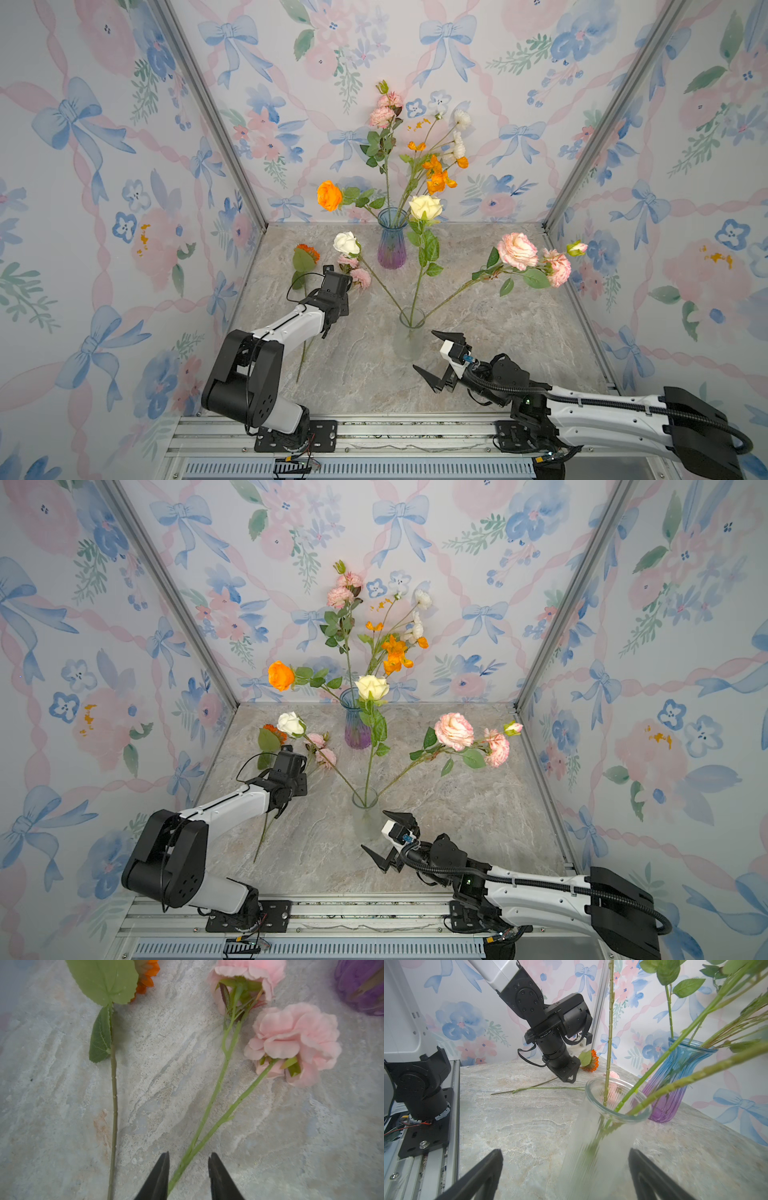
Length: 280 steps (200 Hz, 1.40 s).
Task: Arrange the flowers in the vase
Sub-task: 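Move the left gripper down to the pink rose stems and close on them, then lift the pink roses upright with the left gripper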
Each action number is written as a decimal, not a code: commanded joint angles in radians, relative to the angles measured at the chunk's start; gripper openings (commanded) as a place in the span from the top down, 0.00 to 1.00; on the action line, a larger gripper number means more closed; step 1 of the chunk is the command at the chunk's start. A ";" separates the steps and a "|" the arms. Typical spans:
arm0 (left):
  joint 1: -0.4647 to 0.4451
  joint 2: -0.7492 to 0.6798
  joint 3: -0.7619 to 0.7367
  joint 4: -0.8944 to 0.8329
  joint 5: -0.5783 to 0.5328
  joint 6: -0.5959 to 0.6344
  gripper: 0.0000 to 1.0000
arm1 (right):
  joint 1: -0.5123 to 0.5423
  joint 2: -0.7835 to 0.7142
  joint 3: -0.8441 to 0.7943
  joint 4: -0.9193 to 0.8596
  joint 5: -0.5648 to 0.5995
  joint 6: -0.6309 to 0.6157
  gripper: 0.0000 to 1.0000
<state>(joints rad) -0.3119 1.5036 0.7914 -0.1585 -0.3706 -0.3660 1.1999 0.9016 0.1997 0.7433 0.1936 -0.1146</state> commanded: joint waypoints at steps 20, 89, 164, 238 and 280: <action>-0.006 0.067 0.029 -0.022 -0.007 0.056 0.65 | 0.010 -0.003 0.026 0.032 0.001 0.003 0.03; -0.006 0.160 0.041 -0.019 -0.073 0.059 0.61 | 0.007 0.006 0.030 0.032 0.004 -0.002 0.03; -0.013 0.202 0.074 -0.019 -0.034 0.096 0.95 | -0.001 0.007 0.030 0.030 0.004 -0.002 0.03; -0.058 0.008 -0.001 -0.022 -0.042 0.065 1.00 | -0.002 0.022 0.035 0.031 -0.003 0.001 0.03; -0.063 -0.272 -0.101 -0.018 -0.051 -0.037 1.00 | -0.009 0.013 0.028 0.038 0.001 0.010 0.03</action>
<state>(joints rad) -0.3725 1.3697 0.7361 -0.1726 -0.4122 -0.3260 1.1988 0.9195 0.2035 0.7521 0.1936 -0.1150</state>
